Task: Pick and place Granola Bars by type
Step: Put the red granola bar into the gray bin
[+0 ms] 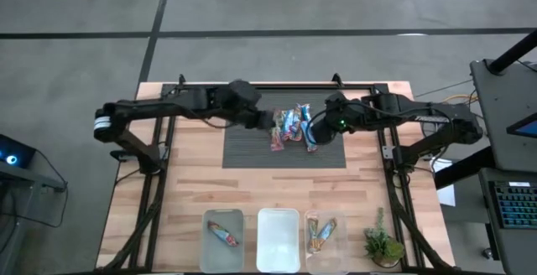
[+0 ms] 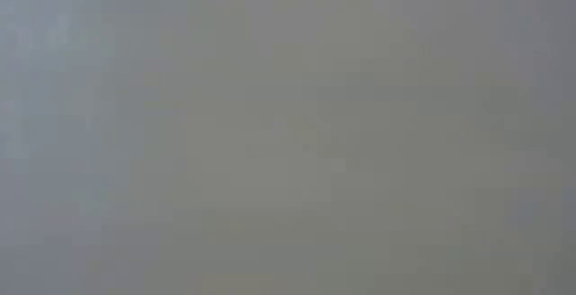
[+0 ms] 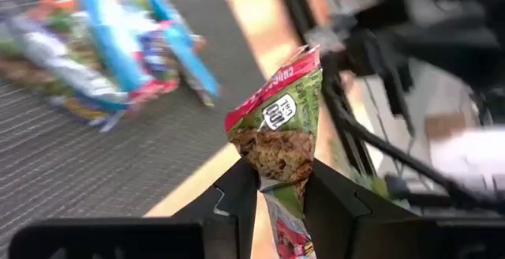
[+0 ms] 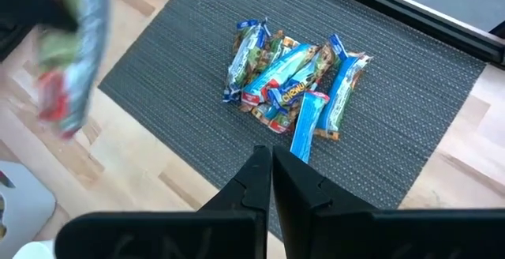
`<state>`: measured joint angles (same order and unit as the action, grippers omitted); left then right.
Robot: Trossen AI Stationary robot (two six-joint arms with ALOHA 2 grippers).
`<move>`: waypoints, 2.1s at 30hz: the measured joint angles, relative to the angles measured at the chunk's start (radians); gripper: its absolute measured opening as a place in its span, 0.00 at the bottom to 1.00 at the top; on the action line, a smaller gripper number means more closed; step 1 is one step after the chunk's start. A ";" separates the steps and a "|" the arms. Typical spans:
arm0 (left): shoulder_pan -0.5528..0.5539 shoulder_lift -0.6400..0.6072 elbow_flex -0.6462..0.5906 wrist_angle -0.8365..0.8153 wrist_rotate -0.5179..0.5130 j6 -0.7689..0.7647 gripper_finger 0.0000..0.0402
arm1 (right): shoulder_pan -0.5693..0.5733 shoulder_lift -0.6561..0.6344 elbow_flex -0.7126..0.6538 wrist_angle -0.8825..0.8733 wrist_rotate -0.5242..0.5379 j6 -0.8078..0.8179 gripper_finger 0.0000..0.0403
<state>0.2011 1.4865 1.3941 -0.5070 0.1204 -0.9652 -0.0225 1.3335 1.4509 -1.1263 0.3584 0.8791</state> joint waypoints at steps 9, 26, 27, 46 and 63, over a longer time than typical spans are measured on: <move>-0.106 0.008 0.000 0.162 0.000 0.209 0.19 | -0.060 -0.058 0.000 0.001 -0.051 -0.014 0.02; -0.177 0.043 -0.002 0.368 0.109 0.176 0.19 | -0.143 -0.090 0.000 0.002 -0.080 -0.042 0.02; -0.187 0.043 -0.002 0.374 0.117 0.184 0.19 | -0.143 -0.090 0.000 0.002 -0.090 -0.050 0.02; -0.491 0.043 -0.001 0.526 -0.006 0.069 0.19 | -0.153 -0.101 0.000 0.002 -0.181 -0.255 0.02; -0.569 0.045 -0.003 0.540 -0.249 0.121 0.19 | -0.153 -0.140 0.000 0.002 -0.213 -0.366 0.02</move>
<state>-0.3676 1.5319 1.3911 0.0335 -0.1289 -0.8439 -0.1753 1.1932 1.4509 -1.1243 0.1454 0.5128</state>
